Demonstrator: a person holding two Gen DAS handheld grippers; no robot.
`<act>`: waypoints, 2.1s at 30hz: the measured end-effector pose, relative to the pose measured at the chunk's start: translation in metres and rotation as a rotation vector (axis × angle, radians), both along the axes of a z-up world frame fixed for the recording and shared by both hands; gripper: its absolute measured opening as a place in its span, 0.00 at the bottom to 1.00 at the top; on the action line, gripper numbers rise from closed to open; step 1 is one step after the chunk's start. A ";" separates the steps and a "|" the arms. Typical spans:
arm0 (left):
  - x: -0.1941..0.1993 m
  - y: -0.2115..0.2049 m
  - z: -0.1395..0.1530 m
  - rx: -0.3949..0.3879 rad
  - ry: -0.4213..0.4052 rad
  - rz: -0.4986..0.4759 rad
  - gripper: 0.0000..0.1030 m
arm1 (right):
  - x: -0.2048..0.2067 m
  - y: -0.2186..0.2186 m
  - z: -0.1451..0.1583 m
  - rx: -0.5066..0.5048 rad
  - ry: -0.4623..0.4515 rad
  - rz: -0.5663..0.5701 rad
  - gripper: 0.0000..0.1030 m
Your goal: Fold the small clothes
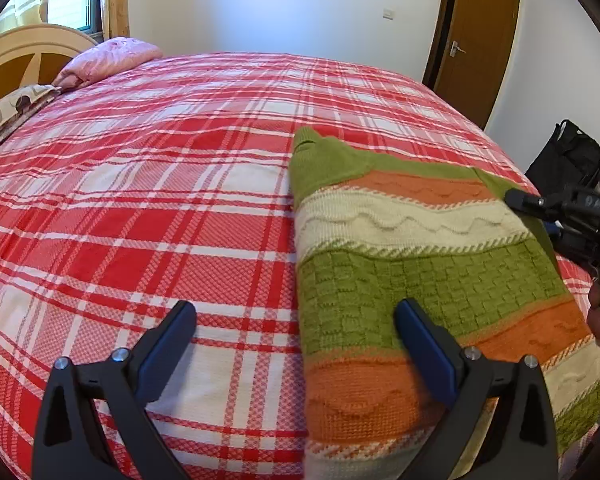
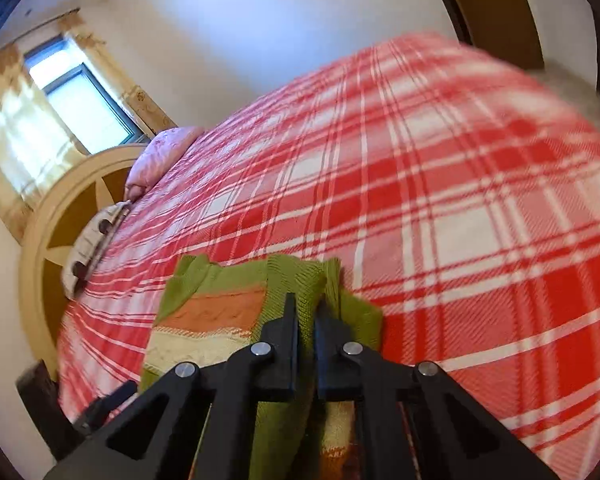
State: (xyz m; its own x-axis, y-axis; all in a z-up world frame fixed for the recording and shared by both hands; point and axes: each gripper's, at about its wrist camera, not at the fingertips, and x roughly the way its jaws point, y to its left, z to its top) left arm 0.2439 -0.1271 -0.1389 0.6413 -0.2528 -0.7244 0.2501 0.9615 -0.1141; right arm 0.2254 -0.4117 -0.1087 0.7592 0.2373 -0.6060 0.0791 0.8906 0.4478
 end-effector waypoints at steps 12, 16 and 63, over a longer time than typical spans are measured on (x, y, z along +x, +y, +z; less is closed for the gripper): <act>-0.017 -0.029 0.006 0.100 -0.079 -0.095 1.00 | 0.018 -0.020 -0.034 -0.138 0.111 -0.134 0.05; -0.017 -0.033 0.007 0.137 -0.088 -0.085 1.00 | 0.003 -0.012 -0.018 -0.221 0.117 -0.151 0.11; -0.045 -0.012 0.023 0.168 -0.051 -0.099 1.00 | -0.149 0.099 -0.027 -0.228 -0.047 -0.012 0.25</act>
